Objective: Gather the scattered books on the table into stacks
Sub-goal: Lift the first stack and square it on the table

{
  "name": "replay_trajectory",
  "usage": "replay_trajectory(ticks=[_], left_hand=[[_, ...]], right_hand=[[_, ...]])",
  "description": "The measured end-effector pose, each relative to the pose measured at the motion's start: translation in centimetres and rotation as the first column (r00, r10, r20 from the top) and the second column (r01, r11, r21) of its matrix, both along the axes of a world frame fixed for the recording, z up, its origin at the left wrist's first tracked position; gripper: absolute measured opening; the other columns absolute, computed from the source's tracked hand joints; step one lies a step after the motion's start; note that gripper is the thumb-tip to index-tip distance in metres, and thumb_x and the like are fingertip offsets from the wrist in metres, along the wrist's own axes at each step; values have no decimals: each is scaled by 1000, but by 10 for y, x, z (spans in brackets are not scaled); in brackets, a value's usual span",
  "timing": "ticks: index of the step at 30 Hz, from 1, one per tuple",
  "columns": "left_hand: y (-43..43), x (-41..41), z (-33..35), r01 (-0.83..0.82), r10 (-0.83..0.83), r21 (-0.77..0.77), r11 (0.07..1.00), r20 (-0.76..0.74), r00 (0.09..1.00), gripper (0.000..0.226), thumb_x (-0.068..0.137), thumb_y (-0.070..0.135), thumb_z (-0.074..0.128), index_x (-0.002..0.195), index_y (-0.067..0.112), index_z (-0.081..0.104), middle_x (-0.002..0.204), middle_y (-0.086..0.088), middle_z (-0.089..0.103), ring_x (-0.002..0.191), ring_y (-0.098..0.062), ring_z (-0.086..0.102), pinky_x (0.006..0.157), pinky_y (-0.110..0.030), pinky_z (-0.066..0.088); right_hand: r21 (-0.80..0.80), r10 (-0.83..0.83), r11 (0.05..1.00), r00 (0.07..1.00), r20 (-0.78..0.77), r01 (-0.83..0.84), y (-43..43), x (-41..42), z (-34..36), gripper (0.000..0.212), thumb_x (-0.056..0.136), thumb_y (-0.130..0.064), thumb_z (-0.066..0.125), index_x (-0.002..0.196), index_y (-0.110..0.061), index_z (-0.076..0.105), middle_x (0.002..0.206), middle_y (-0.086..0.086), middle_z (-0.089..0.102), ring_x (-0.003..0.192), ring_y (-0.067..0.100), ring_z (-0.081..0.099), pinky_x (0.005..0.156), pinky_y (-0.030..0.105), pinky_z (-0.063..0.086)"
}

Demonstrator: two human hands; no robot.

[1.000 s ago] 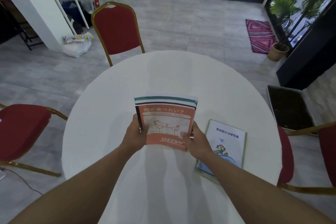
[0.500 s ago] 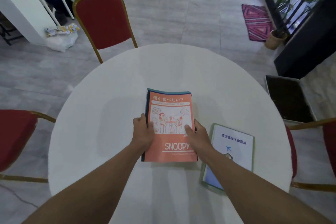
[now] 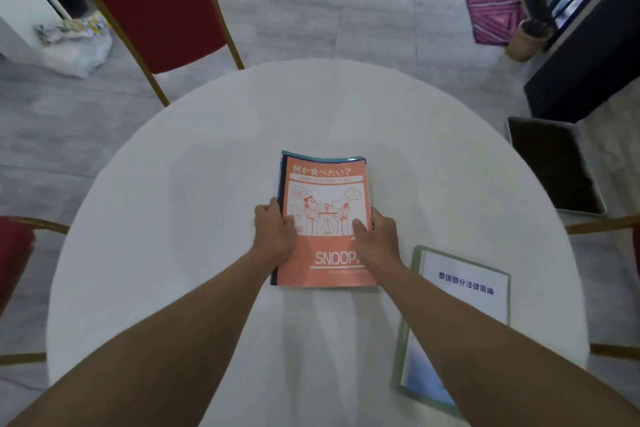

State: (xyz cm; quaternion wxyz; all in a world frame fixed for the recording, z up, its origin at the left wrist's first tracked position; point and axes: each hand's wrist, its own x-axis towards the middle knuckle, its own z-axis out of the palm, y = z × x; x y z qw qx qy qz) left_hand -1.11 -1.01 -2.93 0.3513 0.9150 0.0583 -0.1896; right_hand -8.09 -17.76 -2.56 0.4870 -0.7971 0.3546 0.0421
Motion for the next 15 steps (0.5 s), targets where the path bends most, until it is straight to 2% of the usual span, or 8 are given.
replay_trajectory(ticks=[1,3,6,11,15], left_hand=[[0,1,-3,5,-4,51,999,-12,1000,36,101,20,45,135,8,41,141,-14,34,129,-31,44,105,-44,46],[-1,0,-10,13,-11,135,991,-16,1000,38,100,22,46,135,7,40,142,-15,33,132,-30,39,108,-43,42],[-1,1,-12,42,-42,217,975,-4,999,43,100,27,45,137,7,39,143,-16,35,131,-30,39,106,-42,42],[-2,5,-7,129,-123,340,932,-40,992,55,98,31,49,144,6,31,145,-19,38,132,-34,41,104,-44,43],[-10,-8,1,127,-138,322,938,10,990,72,95,31,56,151,7,19,153,-16,29,140,-33,31,110,-44,37]], right_hand=[[-58,20,998,999,-51,-23,0,1,-3,24,98,-24,51,115,-12,62,121,14,58,107,29,62,91,44,55],[-153,65,984,986,-154,-88,0,0,-9,27,98,-29,50,116,-12,60,126,13,46,117,31,51,100,45,48],[-191,114,970,973,-202,-153,-1,-2,-12,31,98,-34,48,120,-13,54,129,12,42,122,31,42,101,44,43],[-171,162,963,953,-255,-209,-7,-4,-3,35,98,-39,43,120,-12,51,135,12,43,126,32,41,102,48,41],[-211,135,962,974,-180,-173,-16,-21,7,53,100,-41,42,146,-14,41,147,12,40,136,30,36,108,45,34]])
